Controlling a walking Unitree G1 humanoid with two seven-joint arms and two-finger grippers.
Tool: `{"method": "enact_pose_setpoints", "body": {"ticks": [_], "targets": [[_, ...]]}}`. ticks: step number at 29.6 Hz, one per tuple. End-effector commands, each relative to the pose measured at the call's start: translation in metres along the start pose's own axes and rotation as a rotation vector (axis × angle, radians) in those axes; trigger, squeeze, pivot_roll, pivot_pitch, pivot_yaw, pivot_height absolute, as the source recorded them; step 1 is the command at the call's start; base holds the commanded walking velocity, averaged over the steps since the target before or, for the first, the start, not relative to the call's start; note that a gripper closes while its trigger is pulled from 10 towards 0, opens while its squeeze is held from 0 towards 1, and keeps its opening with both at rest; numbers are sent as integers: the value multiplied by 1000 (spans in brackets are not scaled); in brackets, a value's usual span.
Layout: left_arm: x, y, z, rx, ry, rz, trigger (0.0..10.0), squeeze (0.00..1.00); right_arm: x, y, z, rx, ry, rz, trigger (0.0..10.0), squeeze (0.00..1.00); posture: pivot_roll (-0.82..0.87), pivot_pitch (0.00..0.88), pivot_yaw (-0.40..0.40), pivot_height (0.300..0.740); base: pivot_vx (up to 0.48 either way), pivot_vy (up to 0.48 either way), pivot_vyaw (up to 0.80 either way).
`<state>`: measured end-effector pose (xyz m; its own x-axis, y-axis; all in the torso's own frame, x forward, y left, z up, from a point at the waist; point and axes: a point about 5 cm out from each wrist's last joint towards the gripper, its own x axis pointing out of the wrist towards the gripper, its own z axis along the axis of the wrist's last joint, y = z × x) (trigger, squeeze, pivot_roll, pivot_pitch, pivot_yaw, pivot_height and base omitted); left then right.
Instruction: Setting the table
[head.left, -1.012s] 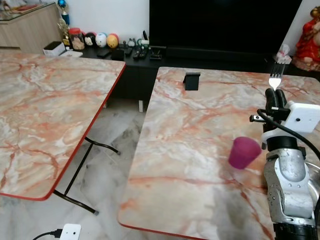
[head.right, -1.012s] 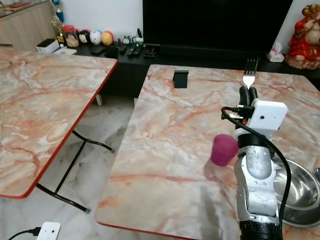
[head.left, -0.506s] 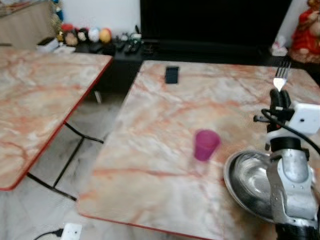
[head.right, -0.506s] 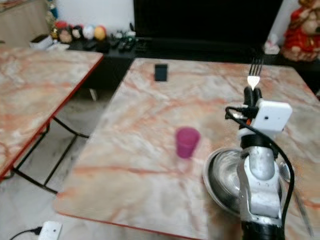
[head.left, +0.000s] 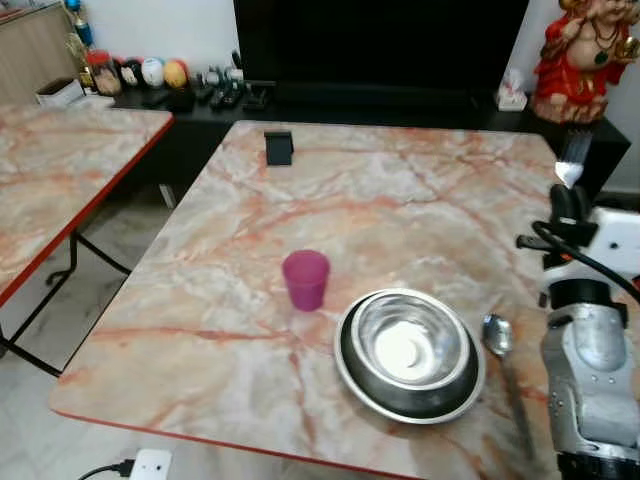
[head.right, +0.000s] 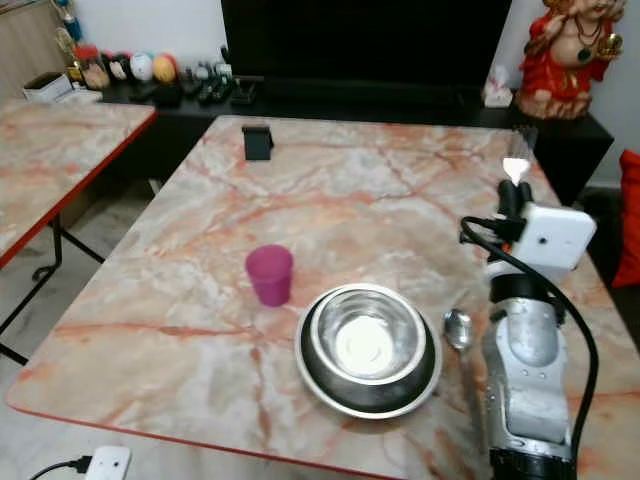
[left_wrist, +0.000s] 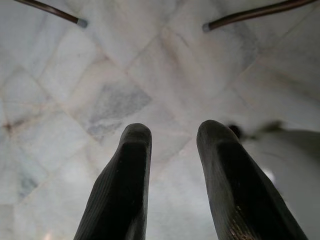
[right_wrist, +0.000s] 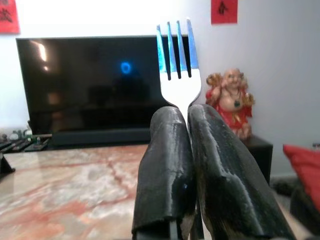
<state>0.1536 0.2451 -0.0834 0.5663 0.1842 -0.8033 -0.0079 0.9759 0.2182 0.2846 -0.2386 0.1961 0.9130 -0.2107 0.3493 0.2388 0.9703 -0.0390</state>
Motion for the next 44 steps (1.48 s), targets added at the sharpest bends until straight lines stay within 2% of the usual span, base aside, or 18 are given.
{"method": "enact_pose_setpoints", "body": {"ticks": [1, 3, 7, 12, 14, 16, 19, 22, 30, 42, 44], "targets": [[-2, 7, -7, 25, 29, 9, 10000, 0, -2, 6, 1, 7, 12, 23, 10000, 0, -2, 0, 15, 740, 0, -382, 0], [-2, 6, -7, 30, 27, 6, 10000, 0, -11, 4, -2, -7, 62, 24, 10000, 0, -11, 0, 15, 740, 0, -321, 0], [-1, 5, -6, 27, 25, 6, 10000, 0, -17, 4, -4, 12, 99, 26, 10000, 0, -13, 0, 15, 740, 0, -66, 0], [-1, 3, -3, 28, 19, 1, 10000, 0, -26, 4, -20, -30, 272, -1, 10000, 0, -16, 8, 16, 740, 0, 0, 0], [0, 3, -2, 28, 17, 1, 10000, 0, -30, 4, -29, -24, 378, -9, 10000, 0, -16, 10, 16, 740, 0, 0, 0], [0, 4, -2, 28, 16, 1, 10000, 0, -32, 6, -32, -34, 420, 2, 10000, 0, -18, 12, 16, 740, 0, 0, 0], [0, 6, 1, 22, 10, 6, 10000, 0, -28, 15, -28, -14, 432, 34, 10000, 0, -13, 16, 18, 740, 0, 0, 0], [1, 7, 3, 10, 5, 10, 10000, 0, -26, 17, -27, -18, 434, 39, 10000, 0, -12, 18, 22, 740, 0, 0, 0], [1, 8, 4, -2, 6, 4, 10000, 0, -27, 8, -31, -30, 475, -24, 10000, 0, -12, 13, 28, 740, 0, 303, 0], [1, 7, 3, 5, 3, -4, 10000, 0, -24, 8, -33, -41, 511, -33, 10000, 0, -7, 12, 32, 740, 0, 0, 0], [1, 7, 3, 4, 2, -6, 10000, 0, -25, 6, -35, -52, 544, -31, 10000, 0, -8, 13, 31, 740, 0, 0, 0]]}}
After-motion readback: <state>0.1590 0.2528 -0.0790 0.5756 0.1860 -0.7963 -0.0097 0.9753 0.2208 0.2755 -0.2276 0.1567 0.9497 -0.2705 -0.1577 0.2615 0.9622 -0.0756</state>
